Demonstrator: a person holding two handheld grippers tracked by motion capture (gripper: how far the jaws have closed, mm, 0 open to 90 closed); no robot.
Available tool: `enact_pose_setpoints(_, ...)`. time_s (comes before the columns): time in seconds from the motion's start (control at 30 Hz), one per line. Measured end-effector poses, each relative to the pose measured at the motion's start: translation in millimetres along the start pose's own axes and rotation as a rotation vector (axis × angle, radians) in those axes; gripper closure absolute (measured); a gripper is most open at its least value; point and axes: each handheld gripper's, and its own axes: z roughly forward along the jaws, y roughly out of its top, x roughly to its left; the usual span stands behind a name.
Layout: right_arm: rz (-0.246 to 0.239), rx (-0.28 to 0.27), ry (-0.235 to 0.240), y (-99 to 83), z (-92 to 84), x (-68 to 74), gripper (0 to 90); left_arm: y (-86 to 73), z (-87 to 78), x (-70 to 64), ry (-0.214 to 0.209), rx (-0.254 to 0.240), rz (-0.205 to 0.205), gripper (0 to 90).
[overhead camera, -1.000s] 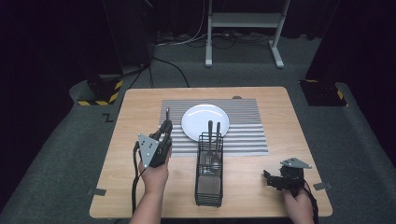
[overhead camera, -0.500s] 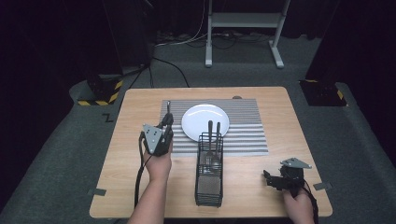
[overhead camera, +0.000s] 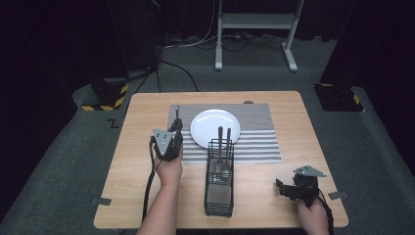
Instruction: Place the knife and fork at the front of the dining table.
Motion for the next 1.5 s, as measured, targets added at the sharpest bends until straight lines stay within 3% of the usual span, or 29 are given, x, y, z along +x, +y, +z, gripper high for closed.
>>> enact_pose_setpoints(0.33,-0.005,-0.002,0.001,-0.1,-0.1,0.0,10.2,-5.4,2.1,3.5,0.039,0.006,-0.009,83.2)
enact_pose_setpoints(0.4,-0.004,-0.001,0.001,-0.2,-0.1,0.1,10.2,-6.3,0.1,6.0,0.046,0.015,0.005,83.1)
enact_pose_setpoints(0.7,-0.008,-0.001,0.003,-0.1,-0.1,0.2,10.2,-8.0,2.5,11.6,0.024,0.018,-0.011,82.9)
enact_pose_setpoints(0.9,-0.008,-0.001,0.004,-0.1,-0.1,0.2,10.2,-7.8,16.8,13.5,0.014,0.051,-0.014,82.9)
enact_pose_setpoints(1.2,-0.008,-0.001,0.006,-0.1,-0.1,0.1,10.2,-14.3,44.3,24.0,0.023,0.096,-0.071,82.8)
enact_pose_setpoints(1.5,-0.009,-0.001,0.009,-0.1,-0.1,-0.3,10.2,-25.2,76.2,25.1,0.02,0.175,-0.076,82.8)
